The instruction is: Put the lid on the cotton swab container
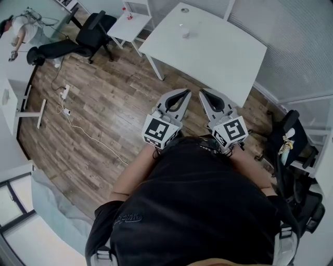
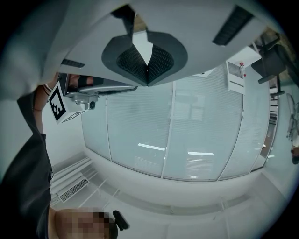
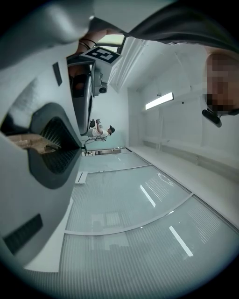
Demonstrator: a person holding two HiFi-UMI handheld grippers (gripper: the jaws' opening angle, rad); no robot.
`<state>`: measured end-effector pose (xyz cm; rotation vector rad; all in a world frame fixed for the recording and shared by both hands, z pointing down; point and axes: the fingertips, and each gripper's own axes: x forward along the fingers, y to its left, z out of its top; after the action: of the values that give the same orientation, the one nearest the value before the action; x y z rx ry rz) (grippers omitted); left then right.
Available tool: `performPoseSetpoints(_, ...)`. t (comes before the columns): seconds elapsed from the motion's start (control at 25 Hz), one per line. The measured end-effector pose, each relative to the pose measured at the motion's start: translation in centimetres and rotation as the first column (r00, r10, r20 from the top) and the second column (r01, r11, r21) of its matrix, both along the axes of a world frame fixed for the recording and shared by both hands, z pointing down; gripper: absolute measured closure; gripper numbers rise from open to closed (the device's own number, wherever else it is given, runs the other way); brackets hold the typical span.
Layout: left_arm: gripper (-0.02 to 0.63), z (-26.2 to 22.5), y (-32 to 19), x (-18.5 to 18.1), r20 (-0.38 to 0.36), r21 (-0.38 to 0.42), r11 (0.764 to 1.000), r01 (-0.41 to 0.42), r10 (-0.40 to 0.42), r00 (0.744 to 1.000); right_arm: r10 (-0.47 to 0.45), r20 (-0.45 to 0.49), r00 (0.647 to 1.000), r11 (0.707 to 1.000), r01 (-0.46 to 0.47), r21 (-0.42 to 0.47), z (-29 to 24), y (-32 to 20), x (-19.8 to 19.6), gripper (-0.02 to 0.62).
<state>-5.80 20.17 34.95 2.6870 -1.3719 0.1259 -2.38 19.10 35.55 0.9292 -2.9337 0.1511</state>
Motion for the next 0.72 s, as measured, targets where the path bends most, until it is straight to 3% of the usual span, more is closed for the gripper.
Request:
performPoseSetpoints(0.28, 0.592, 1.5, -1.8, -3.6, -0.047, -0.047, 0.999, 0.017, -0.019, 0.999, -0.019, -0.017, 1.000, 0.999, 0.018, -0.038, 1.2, -1.5, -3.5, 0.572)
performPoseSetpoints(0.72, 0.592, 1.6, -9.1, -3.1, -0.033, -0.030, 0.999, 0.037, -0.038, 0.999, -0.068, 0.003, 0.998, 0.997, 0.068, -0.031, 0.8, -9.5, -3.4, 0.572)
